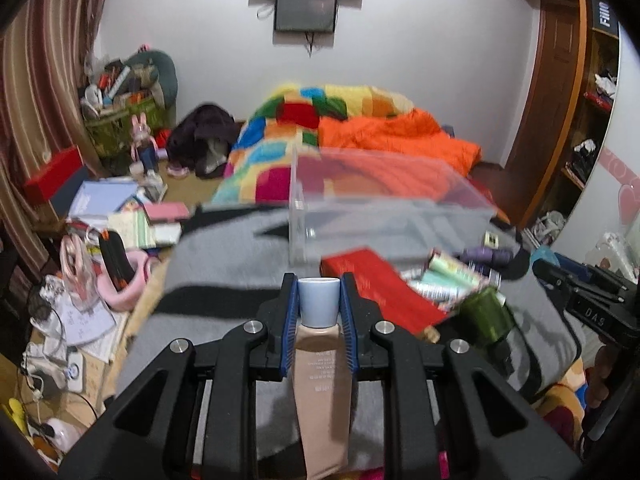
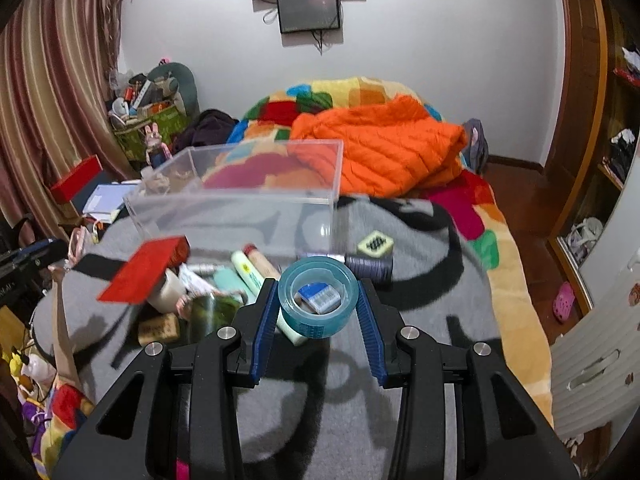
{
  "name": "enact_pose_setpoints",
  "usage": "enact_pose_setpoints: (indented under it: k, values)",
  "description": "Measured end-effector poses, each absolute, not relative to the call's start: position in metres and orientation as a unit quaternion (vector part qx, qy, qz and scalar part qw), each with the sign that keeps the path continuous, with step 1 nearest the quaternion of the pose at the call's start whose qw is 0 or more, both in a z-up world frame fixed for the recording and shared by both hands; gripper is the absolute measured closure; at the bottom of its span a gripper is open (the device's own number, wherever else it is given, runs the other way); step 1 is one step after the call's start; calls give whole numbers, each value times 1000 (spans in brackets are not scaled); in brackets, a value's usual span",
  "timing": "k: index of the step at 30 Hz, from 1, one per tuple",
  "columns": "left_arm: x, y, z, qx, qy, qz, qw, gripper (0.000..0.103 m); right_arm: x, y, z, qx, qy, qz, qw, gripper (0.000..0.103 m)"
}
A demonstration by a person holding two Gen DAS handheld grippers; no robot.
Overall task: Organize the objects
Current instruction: 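Carry the beige tube into the clear box with the left gripper while the right drops the tape roll in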
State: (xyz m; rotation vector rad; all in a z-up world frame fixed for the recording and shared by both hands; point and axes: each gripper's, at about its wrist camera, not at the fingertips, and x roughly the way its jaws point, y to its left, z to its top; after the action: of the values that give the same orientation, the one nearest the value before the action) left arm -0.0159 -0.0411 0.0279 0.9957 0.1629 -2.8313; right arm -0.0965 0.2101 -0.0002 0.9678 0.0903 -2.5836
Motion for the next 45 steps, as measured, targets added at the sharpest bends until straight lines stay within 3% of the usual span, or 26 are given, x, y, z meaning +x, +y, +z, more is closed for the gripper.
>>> enact_pose_setpoints:
  k: [18, 28, 34, 45]
  values:
    - [-56, -37, 117, 257, 26, -965, 43, 83, -126, 181, 50, 307, 35, -920, 242, 67]
    - [-112, -34, 131, 250, 45, -967, 36, 83, -168, 156, 54, 321, 34, -910, 259, 67]
    - [-160, -31, 117, 267, 22, -961, 64, 83, -200, 136, 37, 353, 47, -897, 261, 67]
    - [-202, -40, 44, 356, 43, -933, 42, 83, -251, 115, -7, 425, 71, -863, 263, 67]
